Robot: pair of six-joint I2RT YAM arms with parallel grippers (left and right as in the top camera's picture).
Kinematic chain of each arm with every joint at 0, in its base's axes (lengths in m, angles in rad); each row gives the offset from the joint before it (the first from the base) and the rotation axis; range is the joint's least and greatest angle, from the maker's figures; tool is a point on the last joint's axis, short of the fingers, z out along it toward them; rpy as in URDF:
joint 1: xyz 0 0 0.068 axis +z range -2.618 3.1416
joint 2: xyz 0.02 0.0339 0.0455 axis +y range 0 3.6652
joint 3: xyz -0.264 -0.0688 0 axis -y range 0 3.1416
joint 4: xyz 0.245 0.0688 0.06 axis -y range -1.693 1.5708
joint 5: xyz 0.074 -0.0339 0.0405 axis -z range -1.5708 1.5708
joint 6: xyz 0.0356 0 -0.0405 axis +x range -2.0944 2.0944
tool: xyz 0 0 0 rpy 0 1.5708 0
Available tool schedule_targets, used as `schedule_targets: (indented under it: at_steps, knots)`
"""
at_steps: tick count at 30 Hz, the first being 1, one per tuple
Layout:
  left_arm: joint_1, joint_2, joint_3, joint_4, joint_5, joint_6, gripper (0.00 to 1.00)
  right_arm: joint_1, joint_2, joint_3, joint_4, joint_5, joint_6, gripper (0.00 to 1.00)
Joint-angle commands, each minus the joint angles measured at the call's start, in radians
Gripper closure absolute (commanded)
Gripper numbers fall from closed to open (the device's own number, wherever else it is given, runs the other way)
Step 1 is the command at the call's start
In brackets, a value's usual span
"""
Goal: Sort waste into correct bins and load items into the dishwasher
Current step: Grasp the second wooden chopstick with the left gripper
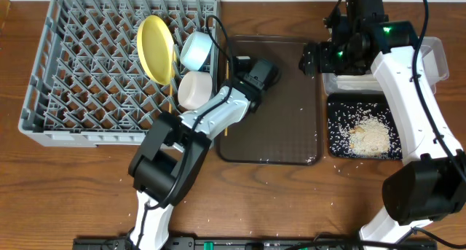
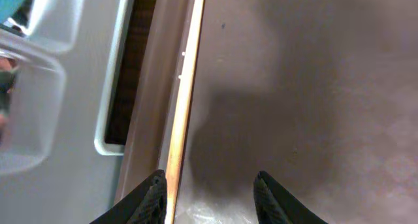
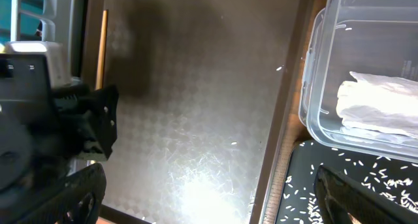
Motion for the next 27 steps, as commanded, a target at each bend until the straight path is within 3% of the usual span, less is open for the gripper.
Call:
schedule_targets:
  at_steps: [1, 19, 27]
  knots:
    - [0.002, 0.040, 0.000, 0.007, -0.034, -0.008, 0.55, 0.010, -0.005, 0.000, -0.001, 0.002, -0.007, 0.01]
    - [0.035, 0.062, -0.011, 0.016, -0.033, -0.039, 0.55, 0.010, -0.005, 0.000, -0.001, 0.002, -0.008, 0.01]
    - [0.035, 0.104, -0.011, 0.029, 0.138, -0.064, 0.58, 0.010, -0.005, 0.000, -0.001, 0.002, -0.007, 0.01]
